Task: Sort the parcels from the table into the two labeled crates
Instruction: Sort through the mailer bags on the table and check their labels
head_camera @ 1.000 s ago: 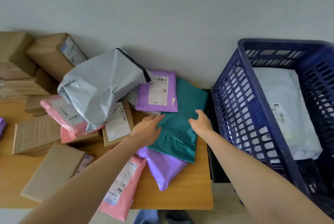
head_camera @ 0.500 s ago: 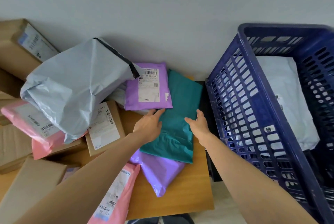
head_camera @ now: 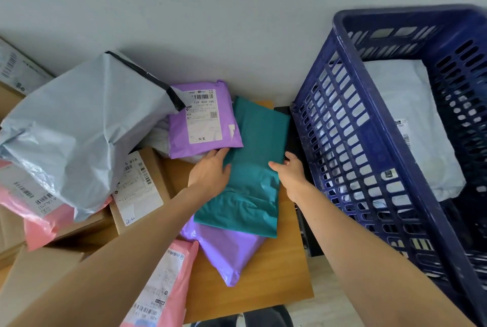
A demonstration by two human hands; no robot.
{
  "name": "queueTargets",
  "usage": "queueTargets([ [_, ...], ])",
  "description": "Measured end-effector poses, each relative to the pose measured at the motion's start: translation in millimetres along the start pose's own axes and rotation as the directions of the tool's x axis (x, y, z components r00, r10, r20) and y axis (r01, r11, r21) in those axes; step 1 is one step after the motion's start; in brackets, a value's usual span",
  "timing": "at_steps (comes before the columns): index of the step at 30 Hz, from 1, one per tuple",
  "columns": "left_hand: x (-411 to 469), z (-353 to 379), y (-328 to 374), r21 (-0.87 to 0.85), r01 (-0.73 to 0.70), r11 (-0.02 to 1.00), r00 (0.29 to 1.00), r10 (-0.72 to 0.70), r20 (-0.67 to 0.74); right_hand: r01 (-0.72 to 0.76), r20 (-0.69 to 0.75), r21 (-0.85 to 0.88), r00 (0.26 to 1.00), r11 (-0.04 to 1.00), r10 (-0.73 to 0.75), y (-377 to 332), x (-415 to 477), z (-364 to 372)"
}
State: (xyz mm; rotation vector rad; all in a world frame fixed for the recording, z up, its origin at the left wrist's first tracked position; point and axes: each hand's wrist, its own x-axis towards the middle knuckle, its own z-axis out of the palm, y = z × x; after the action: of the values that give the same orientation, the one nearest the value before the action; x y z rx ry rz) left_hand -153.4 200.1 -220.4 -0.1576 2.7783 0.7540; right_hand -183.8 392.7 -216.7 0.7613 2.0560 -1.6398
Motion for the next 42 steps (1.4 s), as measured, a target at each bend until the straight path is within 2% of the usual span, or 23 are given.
queueTargets([
  [5, -6.1, -2.5, 7.0, 0.031, -0.019, 0.999, 1.000, 0.020, -0.015, -0.008, -0.013, 0.014, 1.000, 1.000, 0.008, 3.2, -9.5, -6.7],
  [16, -32.3, -7.8, 20.2, -0.014, 0.009, 1.000, 1.000, -0.009, -0.007, 0.002, -0.056, 0.022, 0.998, 1.000, -0.001, 11.6, -46.7, -26.2],
  [24, -59.1, -0.6, 24.6, -0.192, 0.112, 0.975, 0.994, -0.110, 0.021, 0.039, -0.054, -0.020, 0.998, 0.999, -0.040, 17.9, -78.5, -41.7],
  [29, -79.2, -0.3, 33.1, -0.429, 0.257, 0.866, 0.966, -0.248, 0.079, 0.060, -0.043, 0.005, 0.997, 0.998, -0.059, 27.0, -101.9, -54.5],
  [32, -100.2, -0.9, 39.6, -0.544, 0.246, 0.802, 0.968, -0.228, 0.101, 0.078, -0.031, 0.015, 0.997, 0.997, -0.077, 34.4, -116.4, -62.8],
  [36, -133.2, -7.2, 48.8, -0.610, 0.189, 0.770, 0.977, -0.213, 0.033, 0.124, 0.013, 0.038, 0.992, 0.992, -0.124, 42.8, -138.2, -73.1],
  [42, -179.3, -30.9, 61.8, -0.671, 0.141, 0.728, 0.962, -0.261, -0.081, 0.204, 0.094, 0.067, 0.973, 0.977, -0.209, 42.3, -164.4, -74.6],
])
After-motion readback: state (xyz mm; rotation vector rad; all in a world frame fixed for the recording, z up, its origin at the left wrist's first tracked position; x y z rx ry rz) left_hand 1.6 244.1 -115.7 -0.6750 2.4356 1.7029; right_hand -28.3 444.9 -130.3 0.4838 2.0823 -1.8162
